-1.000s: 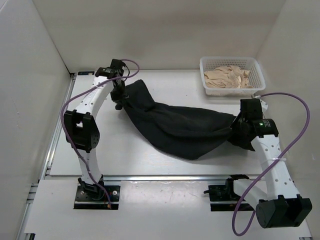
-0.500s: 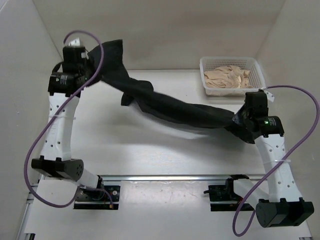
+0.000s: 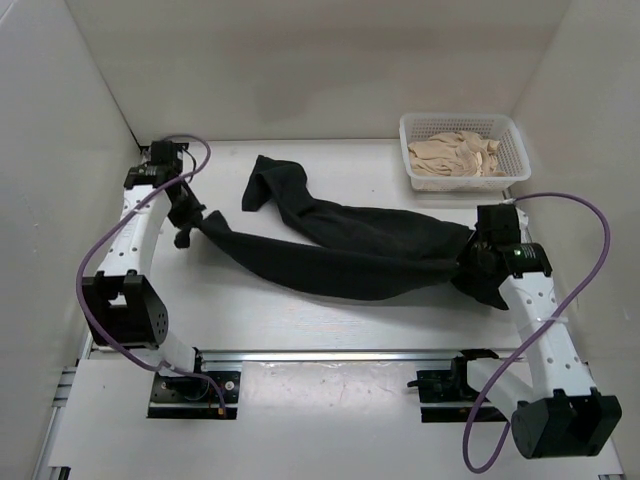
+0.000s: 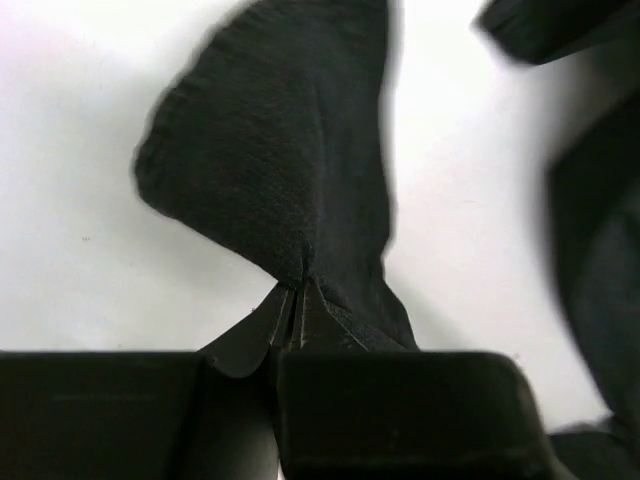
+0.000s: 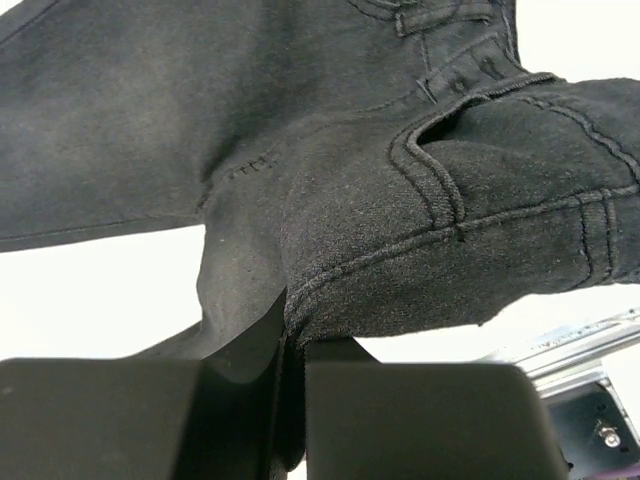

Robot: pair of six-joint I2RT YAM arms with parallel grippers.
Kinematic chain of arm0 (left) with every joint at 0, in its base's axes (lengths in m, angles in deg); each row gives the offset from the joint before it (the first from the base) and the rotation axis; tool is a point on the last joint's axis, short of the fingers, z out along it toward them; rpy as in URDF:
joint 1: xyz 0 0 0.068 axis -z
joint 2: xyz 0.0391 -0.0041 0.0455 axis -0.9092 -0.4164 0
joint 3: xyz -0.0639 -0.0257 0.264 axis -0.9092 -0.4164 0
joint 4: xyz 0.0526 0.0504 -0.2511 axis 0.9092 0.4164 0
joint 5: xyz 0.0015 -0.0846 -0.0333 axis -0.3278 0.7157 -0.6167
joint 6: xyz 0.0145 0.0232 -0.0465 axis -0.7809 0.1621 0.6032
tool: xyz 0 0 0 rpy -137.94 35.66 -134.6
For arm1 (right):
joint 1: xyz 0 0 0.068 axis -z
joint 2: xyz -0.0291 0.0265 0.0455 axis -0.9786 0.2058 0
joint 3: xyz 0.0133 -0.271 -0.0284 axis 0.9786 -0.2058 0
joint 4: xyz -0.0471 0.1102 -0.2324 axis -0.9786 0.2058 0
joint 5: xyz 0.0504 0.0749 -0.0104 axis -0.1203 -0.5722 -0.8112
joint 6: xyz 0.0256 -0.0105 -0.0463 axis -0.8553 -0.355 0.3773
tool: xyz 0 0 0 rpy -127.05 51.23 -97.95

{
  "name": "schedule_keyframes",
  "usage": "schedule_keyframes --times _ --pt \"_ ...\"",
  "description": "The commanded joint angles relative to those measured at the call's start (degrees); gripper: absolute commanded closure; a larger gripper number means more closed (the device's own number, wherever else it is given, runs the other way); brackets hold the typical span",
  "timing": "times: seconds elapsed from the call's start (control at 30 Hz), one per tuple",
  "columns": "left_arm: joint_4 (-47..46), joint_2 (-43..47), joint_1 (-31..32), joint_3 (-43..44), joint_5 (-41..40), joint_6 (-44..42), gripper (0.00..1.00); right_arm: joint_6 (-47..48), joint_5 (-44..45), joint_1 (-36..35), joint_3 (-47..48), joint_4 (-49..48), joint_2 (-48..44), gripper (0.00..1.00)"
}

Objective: Fold and stack the trousers
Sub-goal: Flatten the trousers out

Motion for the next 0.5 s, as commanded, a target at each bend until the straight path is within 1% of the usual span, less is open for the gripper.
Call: schedule_keyframes --times 0.0,0.07,0.1,0.13,0.17,0.2,0.23,0.27,0.37,0.4,0.43,0.47 --pt "-3.1 -1.49 -1.88 11.05 -0.97 -1.08 0.9 1.57 2.32 0.38 8.01 -3.9 3.45 1.0" --pt "-1.35 -3.26 -1.89 17.4 -0.97 -1.08 0.9 1.57 4.69 0.38 13.83 -4.43 8.19 1.0" --pt "0.75 -4.49 -2.5 24.13 -0.97 -1.08 0.9 2.27 4.7 0.38 16.99 -4.43 10.82 1.0" --pt "1.64 -4.5 -3.11 27.24 -1.58 -1.08 0.9 2.27 5.4 0.38 22.67 -4.43 11.72 1.0" --pt "2.35 -4.5 -3.12 29.88 -2.11 -1.08 0.9 2.88 5.41 0.38 24.82 -4.43 12.34 1.0" --pt "2.35 -4.5 -4.51 33.22 -2.89 -0.47 0.9 2.89 5.41 0.38 26.23 -4.43 12.34 1.0" --pt "3.05 -3.54 -5.22 33.86 -2.9 -0.46 0.9 2.89 5.41 0.38 27.03 -4.43 12.34 1.0" --pt "3.06 -2.75 -5.92 33.86 -2.9 -0.46 0.9 2.37 4.19 0.38 26.52 -3.9 12.34 1.0" --pt "1.66 2.07 -8.65 26.86 -2.37 0.15 0.9 0.26 0.68 0.38 20.47 -3.11 8.49 1.0" --pt "1.04 3.66 -9.96 23.7 -2.37 1.11 0.9 -1.66 -0.47 0.38 13.75 -2.5 5.08 1.0" --pt "0.25 5.5 -10.58 16.01 -2.9 2.07 0.9 -2.55 -1.87 0.38 9.68 -2.49 2.96 1.0" --pt "-0.45 9.52 -10.59 11.67 -2.9 2.95 0.9 -3.61 -3.45 0.38 5.63 -1.62 0.68 0.97"
